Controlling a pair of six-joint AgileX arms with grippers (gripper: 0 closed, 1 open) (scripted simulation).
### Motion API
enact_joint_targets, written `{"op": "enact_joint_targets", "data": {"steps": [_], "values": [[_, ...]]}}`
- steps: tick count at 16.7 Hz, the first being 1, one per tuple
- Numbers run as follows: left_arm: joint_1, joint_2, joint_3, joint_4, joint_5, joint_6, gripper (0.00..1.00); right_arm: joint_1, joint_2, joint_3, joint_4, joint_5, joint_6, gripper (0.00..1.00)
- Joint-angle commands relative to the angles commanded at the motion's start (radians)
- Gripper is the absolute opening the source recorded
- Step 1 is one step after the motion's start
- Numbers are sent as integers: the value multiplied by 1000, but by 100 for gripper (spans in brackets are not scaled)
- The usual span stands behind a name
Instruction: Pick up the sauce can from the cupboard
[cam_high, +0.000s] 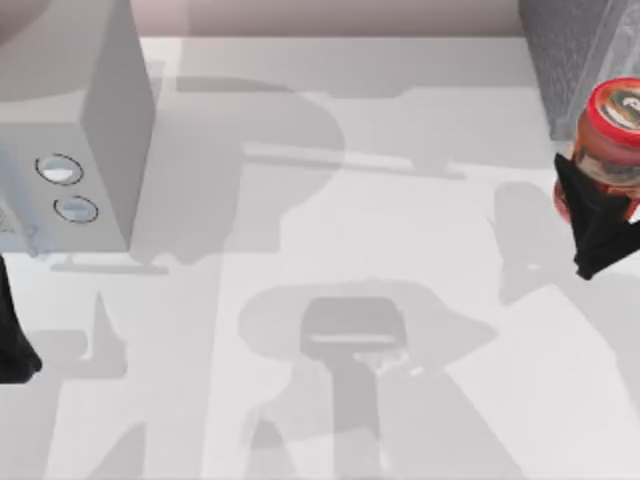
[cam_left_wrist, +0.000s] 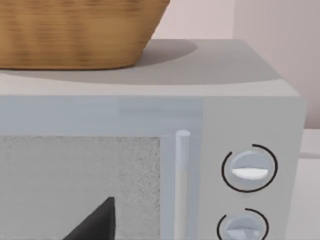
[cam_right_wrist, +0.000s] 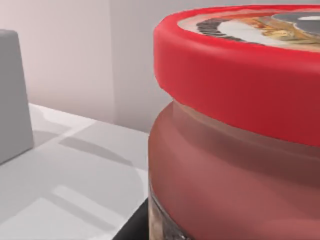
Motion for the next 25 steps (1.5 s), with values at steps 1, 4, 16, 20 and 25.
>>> {"op": "enact_joint_targets", "data": {"steps": [1,4,16,20,25], "values": [[0,0,0,0,0,0,100,5,45,8,34,-11,1,0],[0,0,0,0,0,0,100,19,178,33,138,-45,5,0],[0,0,0,0,0,0,100,71,643,129,517,-165,11,0],[0,0,0,0,0,0,100,71,643,129,517,-165,11,0],[0,0,0,0,0,0,100,82,672,163,510,-148,14,0]]}}
